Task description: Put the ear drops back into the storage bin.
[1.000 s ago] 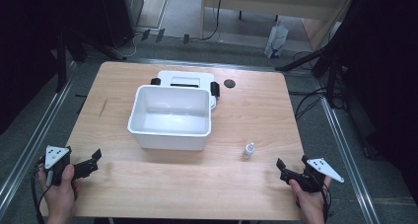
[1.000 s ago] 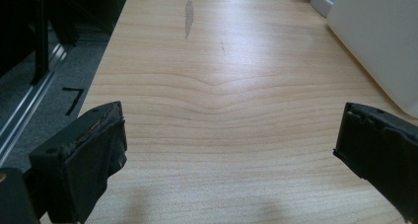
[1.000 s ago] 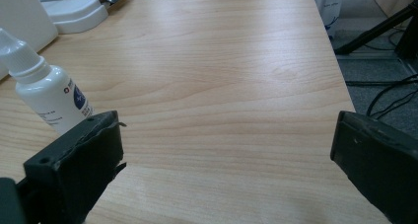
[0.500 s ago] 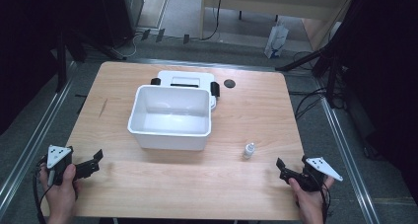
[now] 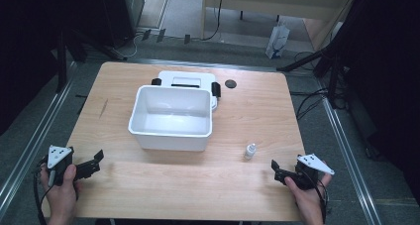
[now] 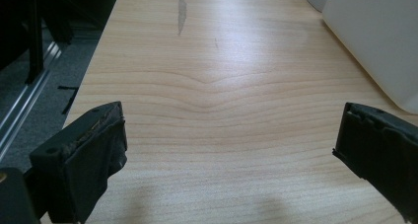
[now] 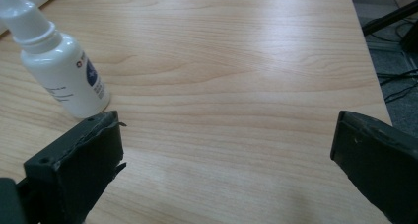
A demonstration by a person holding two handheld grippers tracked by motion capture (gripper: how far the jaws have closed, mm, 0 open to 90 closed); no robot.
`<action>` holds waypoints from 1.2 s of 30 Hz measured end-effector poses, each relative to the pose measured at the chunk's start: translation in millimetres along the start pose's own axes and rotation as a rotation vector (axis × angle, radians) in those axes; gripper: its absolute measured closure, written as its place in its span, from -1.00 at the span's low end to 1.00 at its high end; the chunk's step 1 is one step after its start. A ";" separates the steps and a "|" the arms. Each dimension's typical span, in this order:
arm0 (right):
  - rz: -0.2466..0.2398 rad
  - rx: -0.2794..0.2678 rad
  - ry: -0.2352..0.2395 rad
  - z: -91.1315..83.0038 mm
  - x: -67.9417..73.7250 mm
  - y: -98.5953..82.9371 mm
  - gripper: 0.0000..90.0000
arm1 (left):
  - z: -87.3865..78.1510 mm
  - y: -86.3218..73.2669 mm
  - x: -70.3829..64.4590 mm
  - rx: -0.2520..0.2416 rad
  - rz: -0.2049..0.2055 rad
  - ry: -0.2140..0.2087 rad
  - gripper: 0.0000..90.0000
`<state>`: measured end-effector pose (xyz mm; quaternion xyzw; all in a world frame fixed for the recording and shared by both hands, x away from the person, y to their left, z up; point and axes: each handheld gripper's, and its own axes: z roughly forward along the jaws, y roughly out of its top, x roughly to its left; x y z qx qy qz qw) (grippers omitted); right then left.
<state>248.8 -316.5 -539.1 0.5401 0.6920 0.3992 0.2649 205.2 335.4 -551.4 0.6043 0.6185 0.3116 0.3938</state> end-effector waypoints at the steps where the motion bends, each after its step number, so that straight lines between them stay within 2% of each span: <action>1: -0.013 0.009 0.004 0.1 0.6 2.0 -1.00 | 0.0 0.0 0.0 0.001 0.001 0.000 -1.00; 5: -0.051 0.047 0.027 0.2 2.4 8.2 -1.00 | -0.1 -0.1 0.0 -0.001 -0.003 -0.002 -1.00; 6: -0.113 0.099 0.015 1.7 5.5 13.9 -1.00 | -0.2 -0.2 0.1 0.000 -0.004 -0.005 -1.00; 11: -0.236 0.212 0.028 7.2 13.8 28.3 -1.00 | 0.4 0.2 0.7 0.006 -0.009 -0.007 -1.00; 14: -0.293 0.282 0.061 11.3 19.6 39.1 -1.00 | 0.8 0.2 1.0 0.008 -0.012 -0.009 -1.00; 19: -0.363 0.339 0.066 16.8 24.7 51.0 -0.99 | 1.2 0.4 1.3 0.013 -0.012 -0.010 -1.00; 21: -0.383 0.372 0.081 18.7 26.0 58.3 -0.95 | 1.4 0.5 1.5 0.014 -0.014 -0.011 -1.00; 22: -0.408 0.385 0.083 20.0 26.8 61.7 -0.90 | 1.5 0.5 1.6 0.015 -0.016 -0.011 -1.00; 23: -0.408 0.385 0.083 20.0 26.8 61.7 -0.90 | 1.5 0.5 1.6 0.015 -0.016 -0.011 -1.00; 24: -0.434 0.401 0.080 21.0 28.2 65.3 -0.90 | 1.6 0.5 1.7 0.015 -0.019 -0.012 -1.00; 25: -0.484 0.434 0.071 22.4 32.3 73.1 -0.84 | 1.6 0.6 2.0 0.017 -0.020 -0.014 -1.00; 27: -0.509 0.461 0.074 23.6 36.8 80.1 -0.83 | 2.0 0.6 2.1 0.016 -0.019 -0.011 -1.00; 30: -0.585 0.520 0.078 28.1 44.7 89.8 -0.77 | 2.3 0.8 2.4 0.022 -0.019 -0.012 -1.00; 32: -0.601 0.538 0.078 29.6 46.9 92.0 -0.74 | 2.4 0.8 2.6 0.022 -0.021 -0.013 -1.00; 33: -0.617 0.571 0.096 32.5 50.9 96.4 -0.73 | 2.4 0.9 2.9 0.023 -0.025 -0.015 -1.00; 36: -0.641 0.612 0.123 38.2 54.7 102.2 -0.72 | 2.2 1.0 3.5 0.025 -0.029 -0.016 -1.00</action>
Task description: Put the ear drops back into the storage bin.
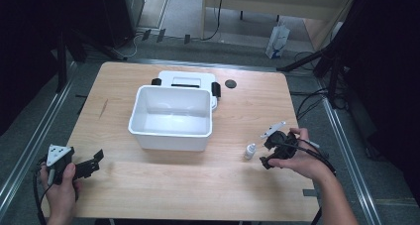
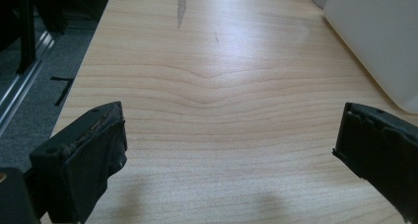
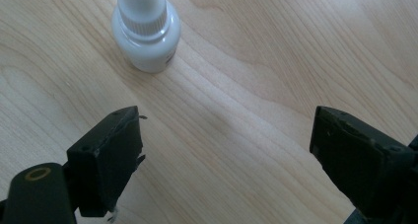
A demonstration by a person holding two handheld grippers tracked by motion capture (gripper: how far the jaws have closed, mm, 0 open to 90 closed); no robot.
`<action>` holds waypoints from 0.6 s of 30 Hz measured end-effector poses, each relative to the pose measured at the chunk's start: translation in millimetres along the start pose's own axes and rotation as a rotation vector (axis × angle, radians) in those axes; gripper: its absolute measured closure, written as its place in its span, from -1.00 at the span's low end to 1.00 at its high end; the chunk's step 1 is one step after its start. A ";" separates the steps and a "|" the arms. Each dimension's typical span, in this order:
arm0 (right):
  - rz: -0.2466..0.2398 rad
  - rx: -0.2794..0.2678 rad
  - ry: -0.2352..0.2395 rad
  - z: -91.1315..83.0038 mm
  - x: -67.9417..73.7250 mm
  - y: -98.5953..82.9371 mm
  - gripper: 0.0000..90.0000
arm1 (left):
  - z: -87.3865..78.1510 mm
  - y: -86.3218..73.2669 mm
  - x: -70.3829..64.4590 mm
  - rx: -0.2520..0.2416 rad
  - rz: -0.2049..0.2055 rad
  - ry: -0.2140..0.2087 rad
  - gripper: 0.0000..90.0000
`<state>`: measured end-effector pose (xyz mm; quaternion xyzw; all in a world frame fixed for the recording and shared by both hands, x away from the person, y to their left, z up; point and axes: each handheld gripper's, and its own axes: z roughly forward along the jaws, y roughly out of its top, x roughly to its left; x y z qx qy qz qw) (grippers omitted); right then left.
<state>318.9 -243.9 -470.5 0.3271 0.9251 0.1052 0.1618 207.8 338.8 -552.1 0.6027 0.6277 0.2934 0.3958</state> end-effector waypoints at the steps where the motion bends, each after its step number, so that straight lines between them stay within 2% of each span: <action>1: -0.006 0.010 0.007 0.3 -0.5 2.7 -0.71 | 0.1 0.0 0.0 0.000 0.000 -0.001 -1.00; 4: -0.044 0.043 0.017 0.9 -0.2 9.7 -0.69 | 0.2 0.0 0.0 0.000 0.000 -0.001 -1.00; 7: -0.062 0.072 0.035 -1.0 0.7 17.2 -0.67 | 0.2 0.1 0.1 0.002 0.000 -0.002 -1.00; 11: -0.103 0.100 0.075 -4.8 2.9 29.0 -0.58 | 0.3 0.2 0.2 0.003 0.000 -0.001 -1.00; 14: -0.132 0.135 0.082 -4.9 5.3 35.3 -0.50 | 0.3 0.2 0.3 0.003 -0.001 -0.001 -1.00; 18: -0.174 0.157 0.103 -5.9 7.0 44.6 -0.40 | 0.4 0.2 0.4 0.004 -0.006 -0.004 -1.00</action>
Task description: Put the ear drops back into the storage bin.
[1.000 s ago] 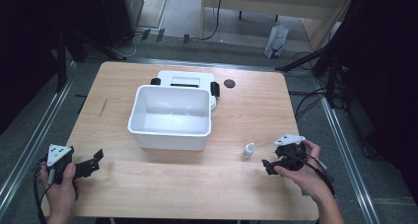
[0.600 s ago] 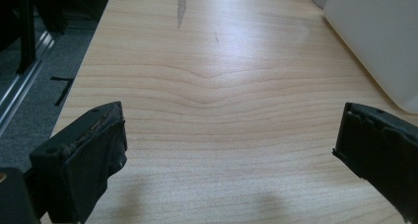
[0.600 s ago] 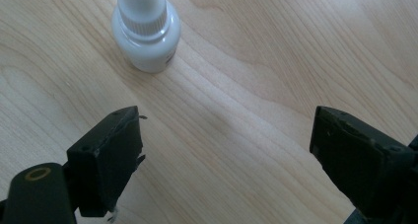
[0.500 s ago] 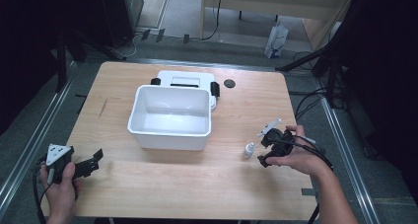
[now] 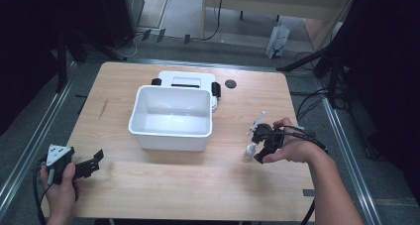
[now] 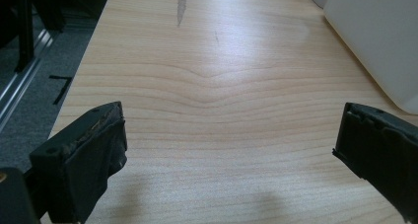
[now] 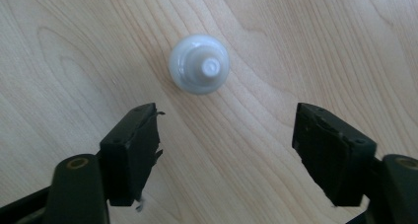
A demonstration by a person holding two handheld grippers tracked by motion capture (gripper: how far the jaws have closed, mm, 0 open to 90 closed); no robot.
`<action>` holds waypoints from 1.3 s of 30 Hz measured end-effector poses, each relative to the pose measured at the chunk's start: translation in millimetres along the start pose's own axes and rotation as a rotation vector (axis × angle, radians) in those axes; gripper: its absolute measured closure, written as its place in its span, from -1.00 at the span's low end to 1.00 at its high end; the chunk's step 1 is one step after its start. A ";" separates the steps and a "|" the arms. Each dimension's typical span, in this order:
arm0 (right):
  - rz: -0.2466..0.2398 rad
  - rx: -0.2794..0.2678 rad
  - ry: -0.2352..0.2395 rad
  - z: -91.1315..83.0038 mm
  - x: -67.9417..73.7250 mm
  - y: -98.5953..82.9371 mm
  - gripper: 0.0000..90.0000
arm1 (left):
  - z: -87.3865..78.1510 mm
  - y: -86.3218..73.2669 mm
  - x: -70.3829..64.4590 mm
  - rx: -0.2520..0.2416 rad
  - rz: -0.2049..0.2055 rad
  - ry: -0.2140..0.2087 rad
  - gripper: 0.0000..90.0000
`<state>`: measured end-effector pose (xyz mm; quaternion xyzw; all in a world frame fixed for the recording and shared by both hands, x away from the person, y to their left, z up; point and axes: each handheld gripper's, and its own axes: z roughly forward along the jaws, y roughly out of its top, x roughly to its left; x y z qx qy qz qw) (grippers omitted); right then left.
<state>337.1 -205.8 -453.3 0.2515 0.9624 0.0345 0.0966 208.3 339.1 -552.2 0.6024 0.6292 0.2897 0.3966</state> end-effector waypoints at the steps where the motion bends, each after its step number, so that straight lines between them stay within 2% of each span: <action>1: -0.008 0.002 0.004 -0.7 -0.1 2.2 -0.34 | 0.0 0.0 0.1 0.000 0.000 0.000 -1.00; 7: -0.033 0.012 0.028 -0.1 0.8 13.4 -0.11 | 0.3 0.1 0.1 0.001 -0.002 -0.001 -1.00; 11: -0.061 0.029 0.063 3.5 1.6 18.6 0.04 | 0.4 0.1 0.2 0.002 -0.002 -0.001 -1.00; 15: -0.062 0.039 0.082 6.1 1.0 21.2 0.13 | 0.5 0.1 0.1 0.002 -0.002 0.000 -1.00; 18: -0.057 0.050 0.114 7.8 -0.8 24.0 0.21 | 0.5 0.1 0.0 0.003 -0.001 0.000 -1.00; 26: -0.050 0.036 0.151 6.2 -2.8 29.5 0.33 | 0.5 0.2 0.1 0.004 -0.002 0.000 -1.00; 35: -0.047 0.033 0.144 7.5 -3.7 31.9 0.42 | 0.6 0.2 0.3 0.005 -0.003 -0.002 -1.00; 36: -0.044 0.028 0.143 6.4 -3.7 31.8 0.46 | 0.7 0.2 0.3 0.004 -0.003 -0.001 -1.00; 37: -0.046 0.019 0.146 5.0 -4.4 31.8 0.59 | 0.7 0.3 0.4 0.006 -0.003 -0.002 -1.00; 39: -0.037 0.011 0.150 2.8 -5.1 31.9 0.60 | 0.8 0.3 0.3 0.006 -0.004 -0.002 -1.00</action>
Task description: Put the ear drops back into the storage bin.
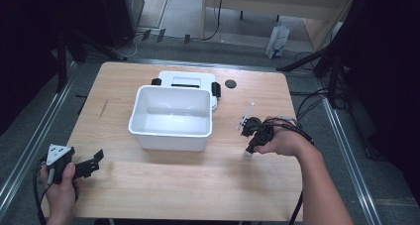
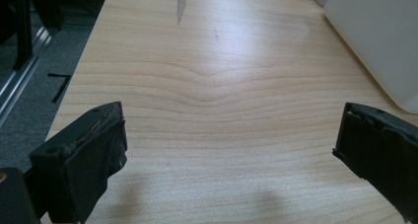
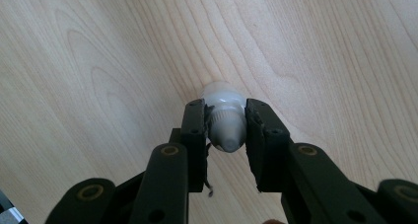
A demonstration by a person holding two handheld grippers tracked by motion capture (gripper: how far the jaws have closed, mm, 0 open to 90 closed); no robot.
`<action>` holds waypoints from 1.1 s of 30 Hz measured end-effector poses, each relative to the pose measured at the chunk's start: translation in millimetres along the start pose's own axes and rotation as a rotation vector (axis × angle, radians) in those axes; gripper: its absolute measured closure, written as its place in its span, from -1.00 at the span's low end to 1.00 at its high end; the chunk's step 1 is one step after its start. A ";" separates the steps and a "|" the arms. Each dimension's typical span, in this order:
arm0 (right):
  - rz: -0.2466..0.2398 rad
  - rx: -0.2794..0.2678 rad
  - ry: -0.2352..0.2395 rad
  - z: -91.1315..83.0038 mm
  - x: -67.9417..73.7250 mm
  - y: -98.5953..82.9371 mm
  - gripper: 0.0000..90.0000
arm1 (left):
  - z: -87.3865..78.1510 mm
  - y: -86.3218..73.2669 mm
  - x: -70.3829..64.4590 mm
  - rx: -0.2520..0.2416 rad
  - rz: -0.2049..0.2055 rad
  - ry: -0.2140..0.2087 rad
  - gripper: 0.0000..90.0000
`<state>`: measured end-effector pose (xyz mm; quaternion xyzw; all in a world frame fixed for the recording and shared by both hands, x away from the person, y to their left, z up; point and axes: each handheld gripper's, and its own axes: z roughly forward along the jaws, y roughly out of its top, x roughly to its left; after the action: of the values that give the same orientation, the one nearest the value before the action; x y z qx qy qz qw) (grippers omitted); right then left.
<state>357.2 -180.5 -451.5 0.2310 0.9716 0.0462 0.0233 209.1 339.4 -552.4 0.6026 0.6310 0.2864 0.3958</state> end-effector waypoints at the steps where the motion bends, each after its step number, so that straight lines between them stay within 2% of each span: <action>1: -0.006 0.005 -0.004 0.5 0.2 -0.2 0.60 | 0.0 0.0 0.0 0.000 0.000 0.000 -1.00; 6: -0.022 0.003 -0.009 0.7 1.2 1.0 0.56 | 0.0 0.0 0.1 0.000 0.000 0.000 -1.00; 7: -0.031 0.014 -0.005 0.2 3.2 1.3 0.41 | 0.0 0.0 0.1 0.000 0.000 0.000 -1.00; 9: -0.028 0.021 -0.008 -1.4 3.9 1.7 0.40 | 0.1 0.0 0.1 0.000 -0.002 0.000 -1.00; 19: -0.015 0.059 0.001 0.5 2.2 -0.6 0.58 | 0.0 0.0 0.0 0.001 0.001 0.000 -1.00; 29: -0.055 0.061 0.016 -0.5 3.0 -1.2 0.60 | -0.1 0.0 0.0 0.000 0.001 0.000 -1.00; 33: -0.076 0.041 0.018 -8.0 3.4 1.4 0.60 | -0.1 -0.1 -0.2 -0.002 0.003 0.000 -1.00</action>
<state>354.2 -178.3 -443.6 0.1937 0.9806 0.0274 0.0116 209.0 339.2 -552.4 0.6032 0.6300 0.2873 0.3959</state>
